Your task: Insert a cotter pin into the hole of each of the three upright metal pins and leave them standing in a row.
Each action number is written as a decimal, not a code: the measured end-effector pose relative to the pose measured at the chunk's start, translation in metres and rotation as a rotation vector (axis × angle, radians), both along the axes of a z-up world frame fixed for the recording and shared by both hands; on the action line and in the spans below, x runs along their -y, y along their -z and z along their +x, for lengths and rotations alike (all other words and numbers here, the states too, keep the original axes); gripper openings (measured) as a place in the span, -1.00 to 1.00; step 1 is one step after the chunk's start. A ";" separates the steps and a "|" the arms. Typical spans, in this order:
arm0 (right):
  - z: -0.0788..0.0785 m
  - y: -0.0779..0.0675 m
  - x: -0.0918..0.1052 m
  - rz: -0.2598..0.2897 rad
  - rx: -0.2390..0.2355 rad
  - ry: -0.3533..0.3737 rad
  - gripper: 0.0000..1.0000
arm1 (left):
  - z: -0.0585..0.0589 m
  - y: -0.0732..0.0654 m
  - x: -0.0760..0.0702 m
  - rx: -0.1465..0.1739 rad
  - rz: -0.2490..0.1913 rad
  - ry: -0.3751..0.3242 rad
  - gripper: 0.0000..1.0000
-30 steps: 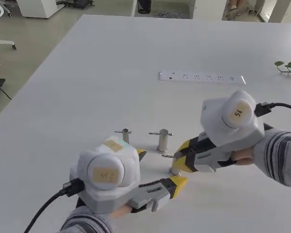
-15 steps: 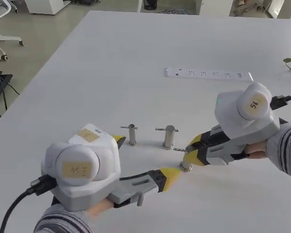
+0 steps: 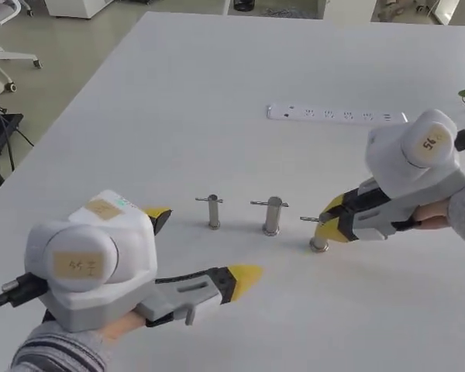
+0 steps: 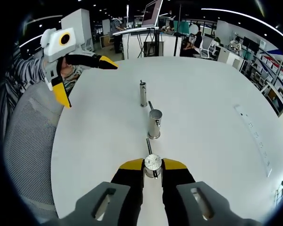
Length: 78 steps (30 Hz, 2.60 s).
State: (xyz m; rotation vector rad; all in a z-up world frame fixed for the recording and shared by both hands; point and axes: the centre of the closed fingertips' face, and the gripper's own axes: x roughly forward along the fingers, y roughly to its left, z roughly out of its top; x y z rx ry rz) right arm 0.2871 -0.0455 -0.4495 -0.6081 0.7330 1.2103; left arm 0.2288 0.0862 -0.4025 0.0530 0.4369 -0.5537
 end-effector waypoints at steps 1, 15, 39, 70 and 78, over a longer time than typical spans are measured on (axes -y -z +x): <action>0.001 0.000 0.001 -0.003 0.001 -0.001 -0.83 | 0.000 0.000 -0.002 0.002 0.005 0.001 0.66; 0.015 0.004 0.006 -0.024 -0.005 -0.028 -0.83 | -0.002 0.002 -0.018 -0.012 -0.002 -0.017 0.64; 0.016 0.005 0.007 -0.027 -0.020 -0.078 -0.82 | -0.001 0.004 -0.021 -0.023 0.017 -0.021 0.75; 0.026 -0.006 0.015 -0.005 0.067 0.008 -0.49 | 0.006 0.004 -0.023 -0.028 0.010 -0.019 0.82; 0.011 -0.024 0.018 0.124 0.081 0.193 -0.06 | 0.012 -0.001 -0.024 -0.032 -0.029 -0.021 0.89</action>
